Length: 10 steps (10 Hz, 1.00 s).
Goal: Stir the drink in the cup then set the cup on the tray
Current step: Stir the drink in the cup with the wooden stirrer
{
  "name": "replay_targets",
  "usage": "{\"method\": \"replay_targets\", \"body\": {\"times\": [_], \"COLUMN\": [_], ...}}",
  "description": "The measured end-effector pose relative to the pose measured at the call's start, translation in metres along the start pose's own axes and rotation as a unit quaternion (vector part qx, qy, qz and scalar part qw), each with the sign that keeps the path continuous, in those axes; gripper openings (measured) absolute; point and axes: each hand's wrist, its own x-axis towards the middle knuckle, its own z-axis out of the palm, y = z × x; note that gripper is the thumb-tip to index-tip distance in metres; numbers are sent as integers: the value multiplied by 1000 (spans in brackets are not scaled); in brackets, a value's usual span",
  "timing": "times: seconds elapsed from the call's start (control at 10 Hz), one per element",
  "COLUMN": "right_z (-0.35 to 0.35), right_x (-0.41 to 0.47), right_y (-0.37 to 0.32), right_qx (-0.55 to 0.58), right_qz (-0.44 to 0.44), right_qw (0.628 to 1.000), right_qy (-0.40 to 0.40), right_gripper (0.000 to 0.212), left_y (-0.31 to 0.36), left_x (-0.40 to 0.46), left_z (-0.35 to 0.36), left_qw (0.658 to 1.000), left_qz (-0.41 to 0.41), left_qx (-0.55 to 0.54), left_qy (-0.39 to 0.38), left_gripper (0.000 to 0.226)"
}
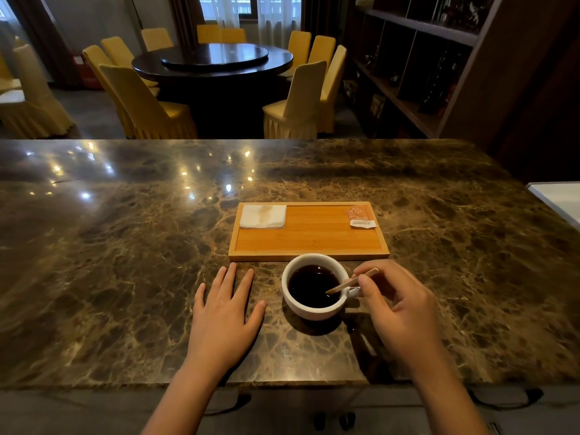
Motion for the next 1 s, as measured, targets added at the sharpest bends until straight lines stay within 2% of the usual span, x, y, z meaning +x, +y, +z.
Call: {"method": "replay_targets", "body": {"times": [0.1, 0.3, 0.4, 0.5, 0.6, 0.7, 0.8, 0.9, 1.0], "right_z": [2, 14, 16, 8, 0, -5, -2, 0, -3], "right_x": [-2, -2, -1, 0, 1, 2, 0, -1, 1], "right_y": [3, 4, 5, 8, 7, 2, 0, 1, 2], "right_qx": [93, 189, 182, 88, 33, -8, 18, 120, 150], "right_qz": [74, 118, 113, 62, 33, 9, 27, 94, 115], "right_qw": [993, 975, 976, 993, 998, 1000, 999, 987, 981], "right_qy": [-1, 18, 27, 40, 32, 2, -19, -46, -29], "right_gripper": [15, 21, 22, 8, 17, 11, 14, 18, 14], "left_y": [0, -1, -1, 0, 0, 0, 0, 0, 0], "left_x": [0, 1, 0, 1, 0, 1, 1, 1, 1], "left_z": [1, 1, 1, 1, 0, 0, 0, 0, 0], "left_qw": [1000, 1000, 1000, 1000, 1000, 1000, 1000, 1000, 1000], "left_qz": [1, 2, 2, 1, 0, -2, -3, -2, -2], "left_qx": [4, -3, 1, -3, -2, 3, 1, 0, 3], "left_qy": [-2, -1, -2, -1, -3, -6, -4, -5, -6], "left_gripper": [72, 72, 72, 72, 73, 73, 73, 73, 73]}}
